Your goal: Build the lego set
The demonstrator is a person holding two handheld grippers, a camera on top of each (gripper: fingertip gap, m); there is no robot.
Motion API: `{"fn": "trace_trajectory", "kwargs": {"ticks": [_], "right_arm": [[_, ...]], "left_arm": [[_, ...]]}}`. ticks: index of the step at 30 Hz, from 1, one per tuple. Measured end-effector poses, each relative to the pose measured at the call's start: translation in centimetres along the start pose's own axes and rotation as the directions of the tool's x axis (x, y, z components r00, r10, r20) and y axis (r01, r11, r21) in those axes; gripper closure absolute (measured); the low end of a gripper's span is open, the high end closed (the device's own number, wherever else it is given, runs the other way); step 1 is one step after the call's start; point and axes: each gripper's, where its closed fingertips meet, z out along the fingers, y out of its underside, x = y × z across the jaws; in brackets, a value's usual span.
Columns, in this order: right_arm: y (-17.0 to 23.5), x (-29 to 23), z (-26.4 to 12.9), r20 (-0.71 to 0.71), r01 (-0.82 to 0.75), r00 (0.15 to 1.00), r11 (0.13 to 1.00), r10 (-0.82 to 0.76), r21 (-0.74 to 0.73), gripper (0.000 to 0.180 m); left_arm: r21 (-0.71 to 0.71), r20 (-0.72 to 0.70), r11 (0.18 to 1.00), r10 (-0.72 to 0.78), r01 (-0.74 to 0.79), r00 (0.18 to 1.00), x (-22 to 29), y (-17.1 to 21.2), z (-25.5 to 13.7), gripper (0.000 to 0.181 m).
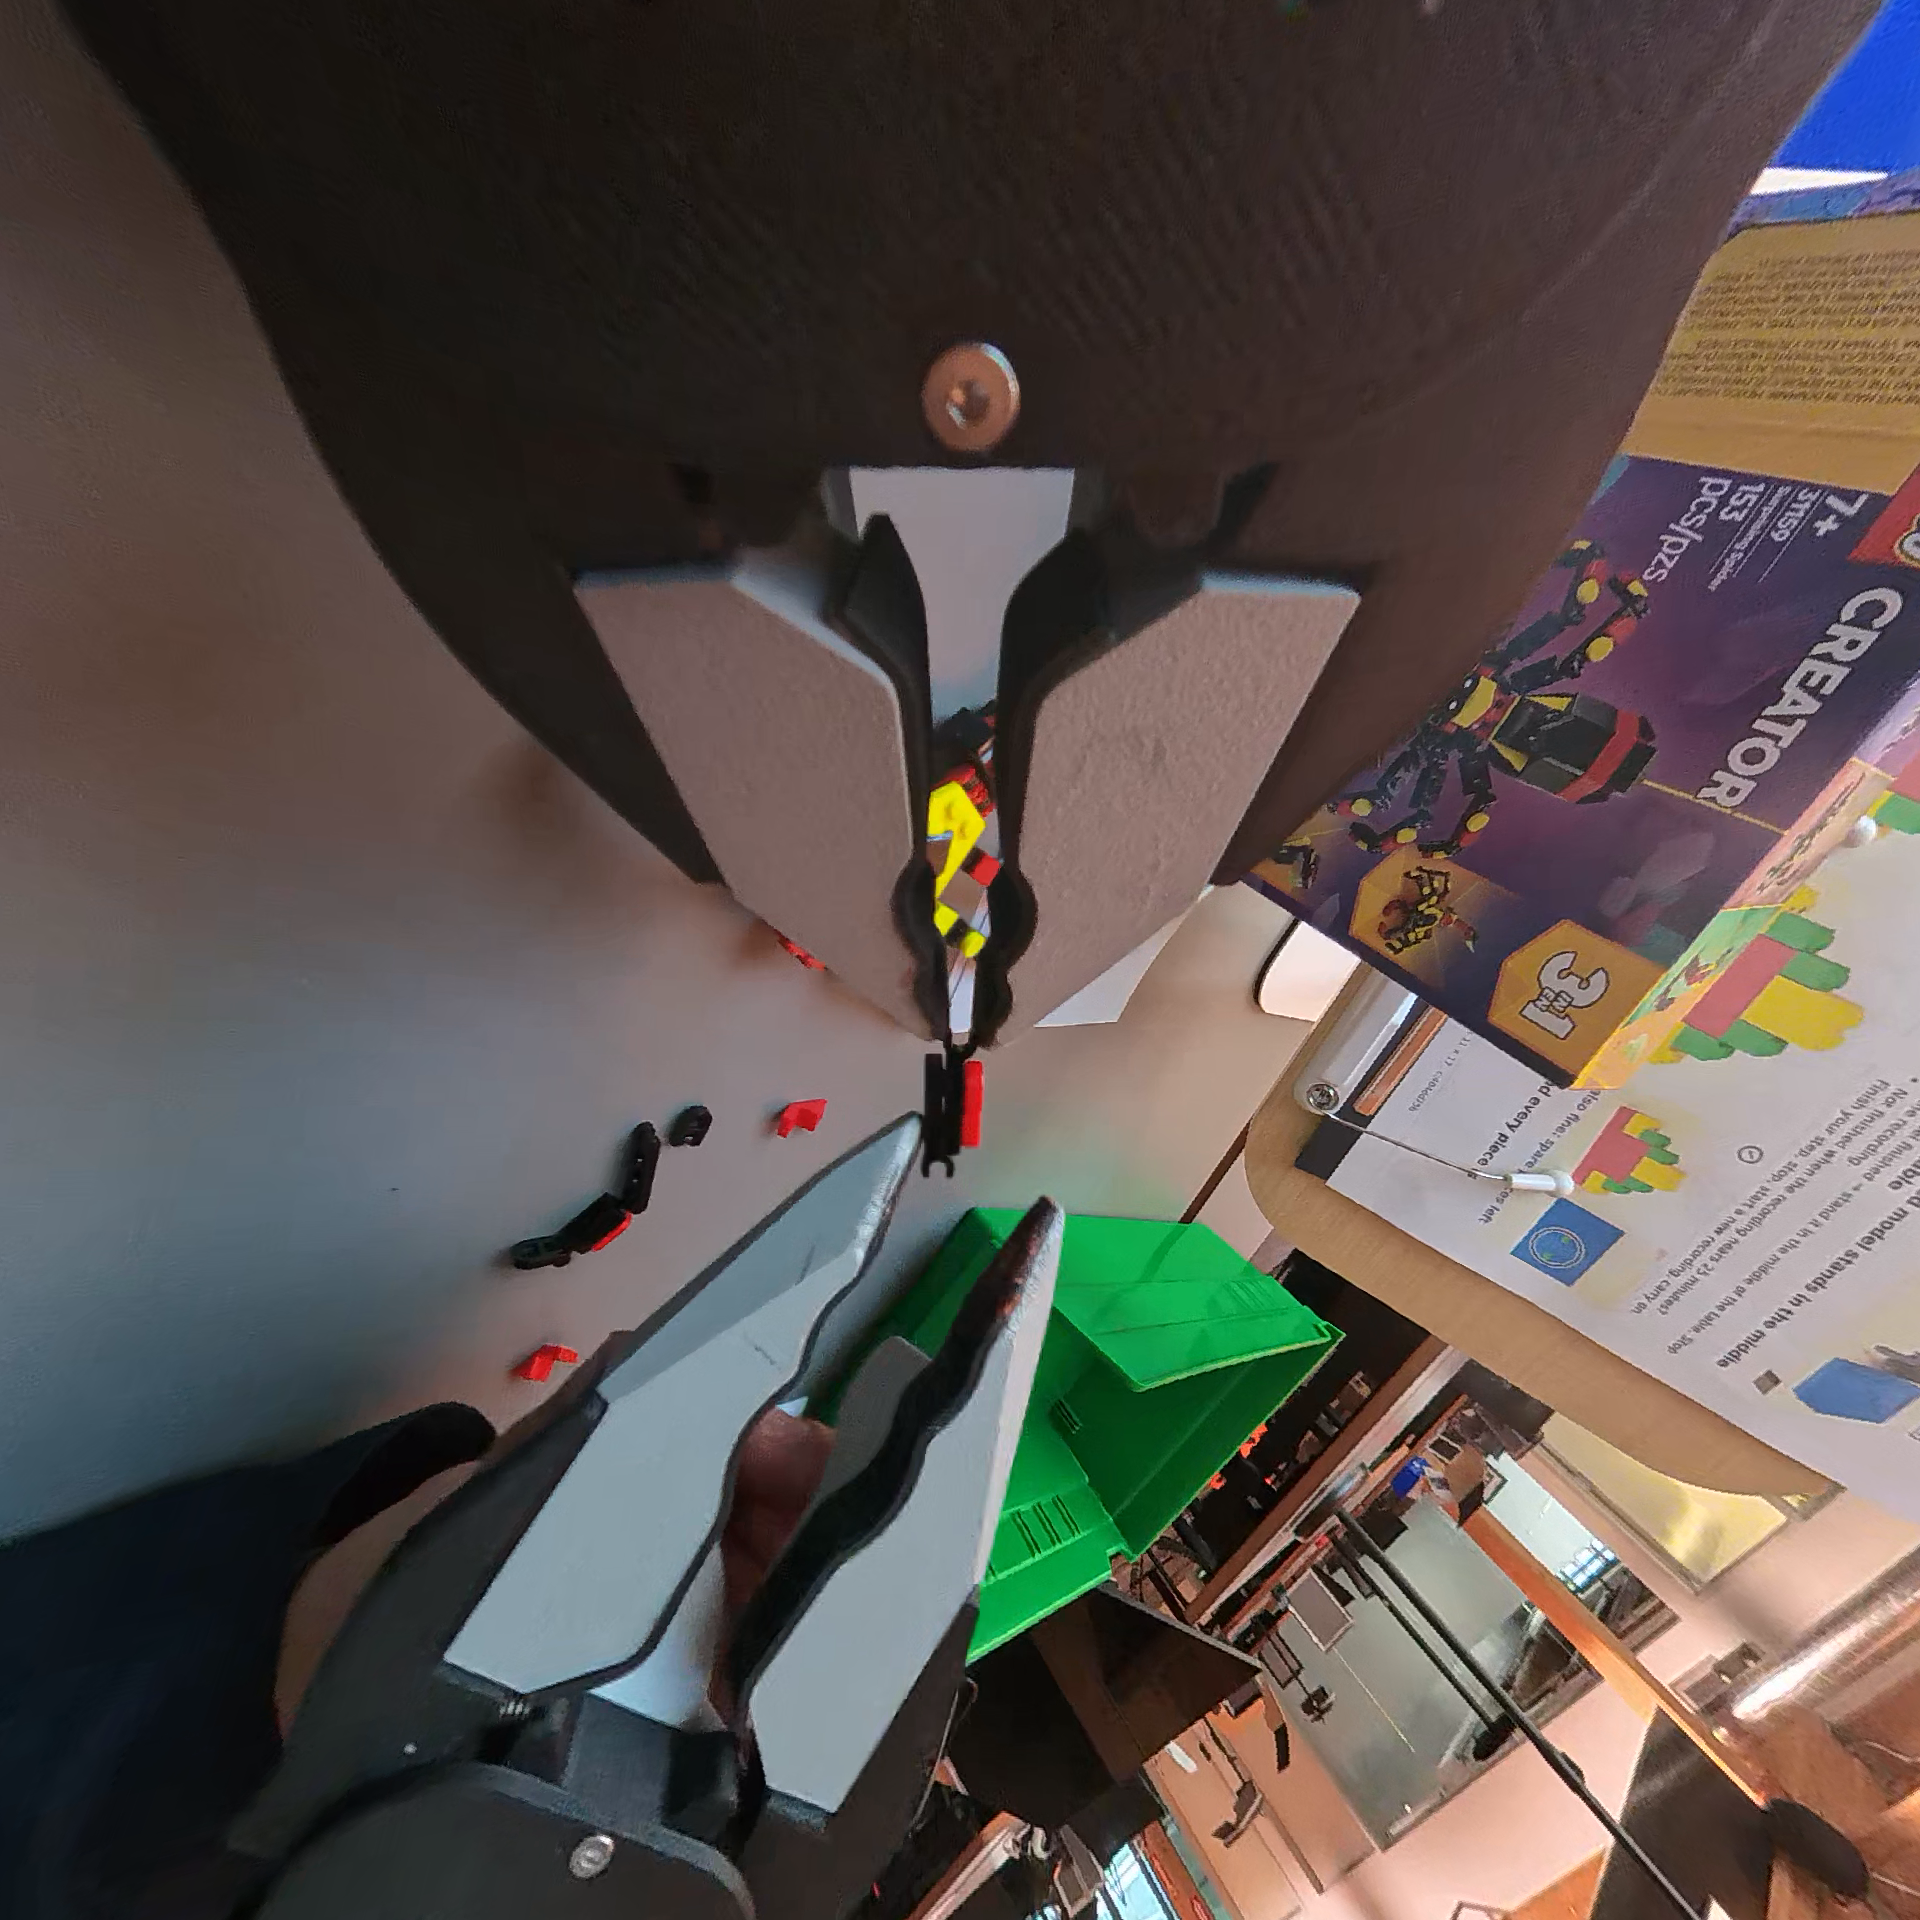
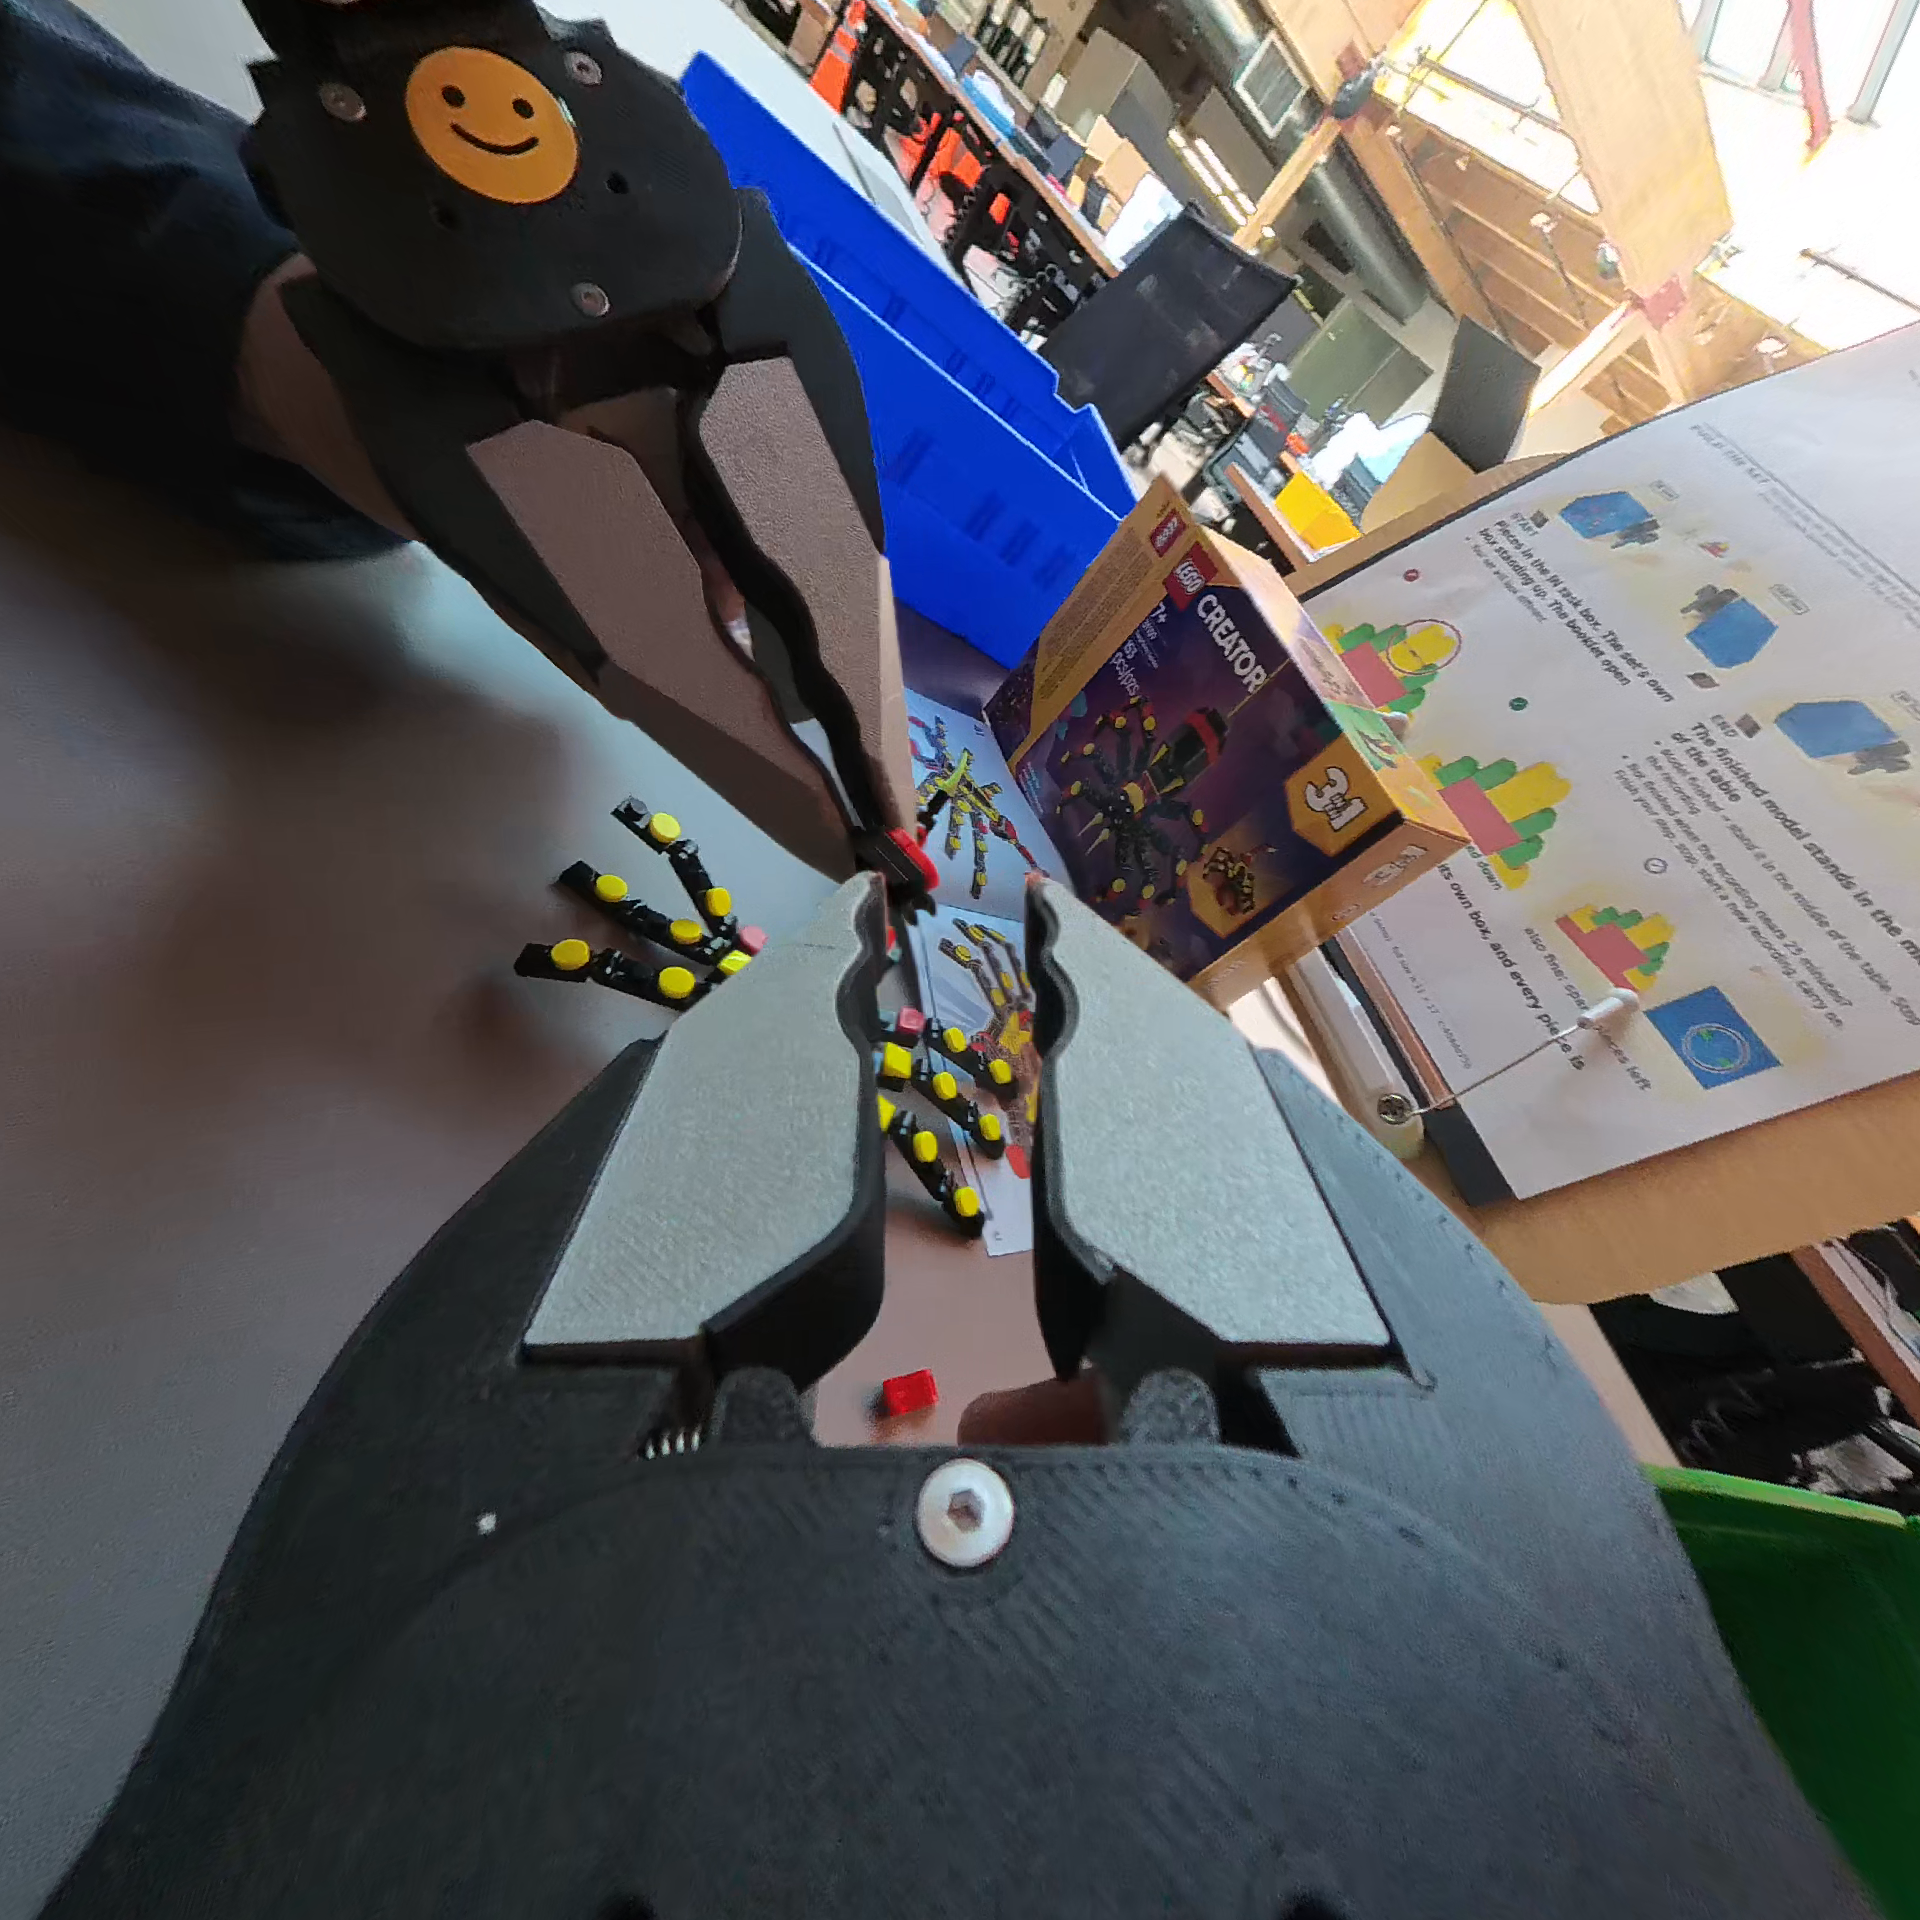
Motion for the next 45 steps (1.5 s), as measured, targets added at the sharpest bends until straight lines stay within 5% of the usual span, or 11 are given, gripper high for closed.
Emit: {"fn": "trace_trajectory", "kwargs": {"ticks": [1, 4, 25, 37, 45], "right_arm": [[-0.1, -0.3, -0.1, 0.023, -0.006, 1.000, 1.000, 0.006, 0.003, 0.161], [-0.3, -1.0, -0.2, 0.058, 0.024, 0.998, 1.000, -0.024, 0.015, 0.174], [-1.1, -1.0, -0.8, 0.023, 0.111, 0.993, 0.992, -0.112, 0.053, 0.176], [-1.8, -1.3, -0.9, 0.014, 0.111, 0.994, 0.990, -0.113, 0.083, 0.178], [-2.0, -1.4, -1.1, 0.040, 0.094, 0.994, 0.990, -0.099, 0.105, 0.178]], "left_arm": [[0.003, -0.003, 1.000, 0.004, -0.004, 1.000, 0.1, -0.1, 0.0, 0.179], [0.014, -0.002, 1.000, 0.006, -0.006, 1.000, 0.2, -0.3, 0.0, 0.179], [0.082, 0.061, 0.994, 0.073, -0.078, 0.995, 0.1, -1.6, -0.5, 0.178], [0.086, 0.059, 0.995, -0.062, 0.057, 0.996, -0.9, -1.5, -0.7, 0.181], [0.098, 0.058, 0.995, -0.016, 0.010, 0.998, -0.7, -1.8, -0.9, 0.181]]}}
